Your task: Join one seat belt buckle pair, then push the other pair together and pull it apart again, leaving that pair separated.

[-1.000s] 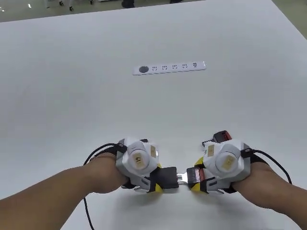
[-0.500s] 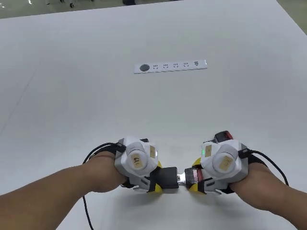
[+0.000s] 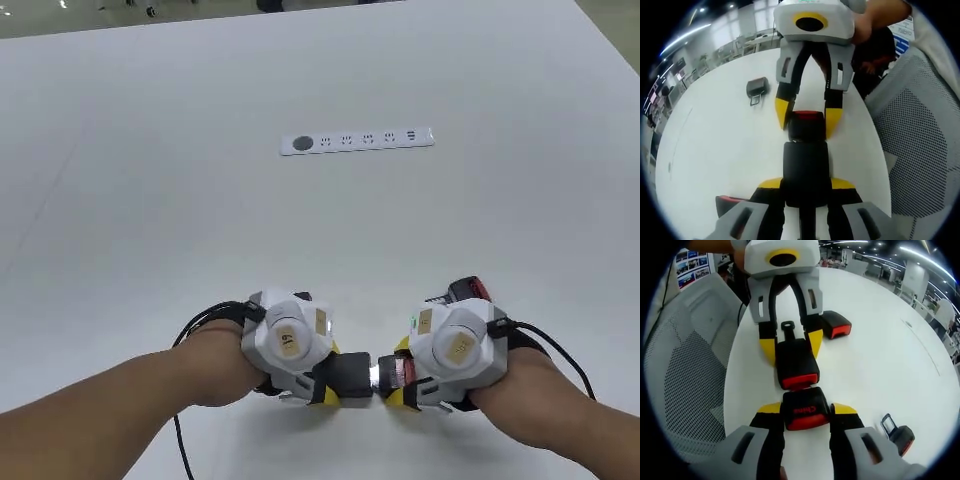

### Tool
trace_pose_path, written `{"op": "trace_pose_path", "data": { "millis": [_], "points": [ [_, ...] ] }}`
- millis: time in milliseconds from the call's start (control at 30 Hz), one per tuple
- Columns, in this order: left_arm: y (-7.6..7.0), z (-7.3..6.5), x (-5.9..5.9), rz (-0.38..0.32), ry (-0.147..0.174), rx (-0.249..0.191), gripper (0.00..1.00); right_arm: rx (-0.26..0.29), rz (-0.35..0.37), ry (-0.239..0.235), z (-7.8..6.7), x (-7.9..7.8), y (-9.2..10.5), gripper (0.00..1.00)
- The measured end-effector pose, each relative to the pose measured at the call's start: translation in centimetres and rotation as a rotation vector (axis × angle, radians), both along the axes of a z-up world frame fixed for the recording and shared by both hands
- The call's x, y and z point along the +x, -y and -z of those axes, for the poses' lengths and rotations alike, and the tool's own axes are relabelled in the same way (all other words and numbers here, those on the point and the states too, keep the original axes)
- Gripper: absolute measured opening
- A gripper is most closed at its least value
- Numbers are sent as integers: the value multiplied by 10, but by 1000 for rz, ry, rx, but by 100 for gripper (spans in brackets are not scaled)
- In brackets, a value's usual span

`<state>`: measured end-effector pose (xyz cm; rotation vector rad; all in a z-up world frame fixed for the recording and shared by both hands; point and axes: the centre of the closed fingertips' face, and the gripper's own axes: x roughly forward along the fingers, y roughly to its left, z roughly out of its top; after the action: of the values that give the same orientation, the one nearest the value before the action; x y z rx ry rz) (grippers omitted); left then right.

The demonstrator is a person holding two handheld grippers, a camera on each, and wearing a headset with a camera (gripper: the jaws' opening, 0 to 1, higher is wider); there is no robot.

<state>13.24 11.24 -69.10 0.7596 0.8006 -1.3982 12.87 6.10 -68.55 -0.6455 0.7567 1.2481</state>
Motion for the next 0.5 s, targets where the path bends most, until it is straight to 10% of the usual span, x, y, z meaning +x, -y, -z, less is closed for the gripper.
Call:
{"op": "trace_pose_path", "data": {
  "millis": [500],
  "points": [
    [1,-3,-3,-15,-5,-8,32,-33,-49,4,5,1,7,33]
  ]
}}
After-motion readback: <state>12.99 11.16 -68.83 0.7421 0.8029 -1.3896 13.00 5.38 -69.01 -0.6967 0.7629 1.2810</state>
